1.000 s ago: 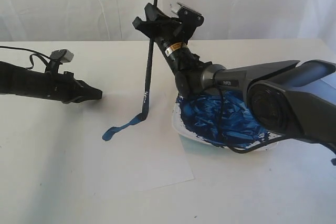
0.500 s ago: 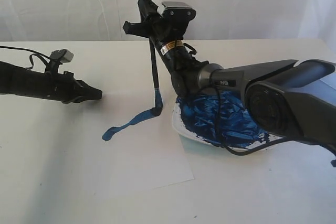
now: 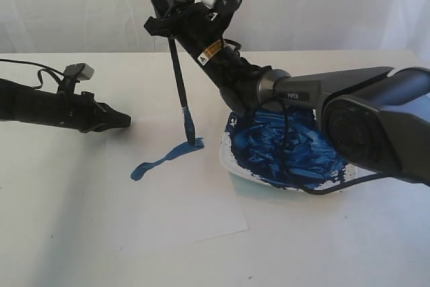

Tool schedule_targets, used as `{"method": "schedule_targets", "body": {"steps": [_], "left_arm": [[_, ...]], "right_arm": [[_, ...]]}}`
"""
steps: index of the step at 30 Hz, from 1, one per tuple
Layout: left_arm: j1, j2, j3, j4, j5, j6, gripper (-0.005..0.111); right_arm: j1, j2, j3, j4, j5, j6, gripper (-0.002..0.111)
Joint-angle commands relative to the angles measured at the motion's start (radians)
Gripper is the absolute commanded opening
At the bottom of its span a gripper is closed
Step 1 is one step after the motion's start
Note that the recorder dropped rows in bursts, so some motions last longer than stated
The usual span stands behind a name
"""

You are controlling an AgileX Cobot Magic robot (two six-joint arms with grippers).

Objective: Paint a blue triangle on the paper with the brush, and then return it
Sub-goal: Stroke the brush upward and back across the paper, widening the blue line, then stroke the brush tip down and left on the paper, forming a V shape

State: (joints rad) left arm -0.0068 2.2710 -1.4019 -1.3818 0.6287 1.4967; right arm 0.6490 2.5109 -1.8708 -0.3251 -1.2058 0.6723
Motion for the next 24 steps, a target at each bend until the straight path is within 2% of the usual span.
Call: {"method": "schedule_targets", "body": {"steps": [1,7,10,15,18,24], "left_arm": [[0.005,0.021,0.016,0.089,-0.052,-0.001,0.000],[0.005,0.021,0.016,0.089,-0.056,0.002,0.000],[0.005,0.021,0.016,0.089,-0.056,0.002,0.000],[0.005,0.021,0.016,0.091,-0.062,0.029,0.000],[0.005,0.021,0.016,0.091,-0.060,0.029,0.000],[0.005,0.021,0.016,0.091,-0.060,0.029,0.000]], "right_arm": [[-0.001,-0.023,0.009,-0.107,-0.015,0.133,0.000],[-0.001,-0.023,0.011,-0.292,-0.015,0.383,0.000],[-0.001,-0.013,0.011,-0.335,-0.015,0.402,0.000],[0.019,0.043,0.011,-0.278,-0.015,0.510,0.000],[0.041,0.065,0.011,-0.206,-0.015,0.522,0.000],[0.072,0.082,0.011,-0.188,-0.015,0.515,0.000]]}}
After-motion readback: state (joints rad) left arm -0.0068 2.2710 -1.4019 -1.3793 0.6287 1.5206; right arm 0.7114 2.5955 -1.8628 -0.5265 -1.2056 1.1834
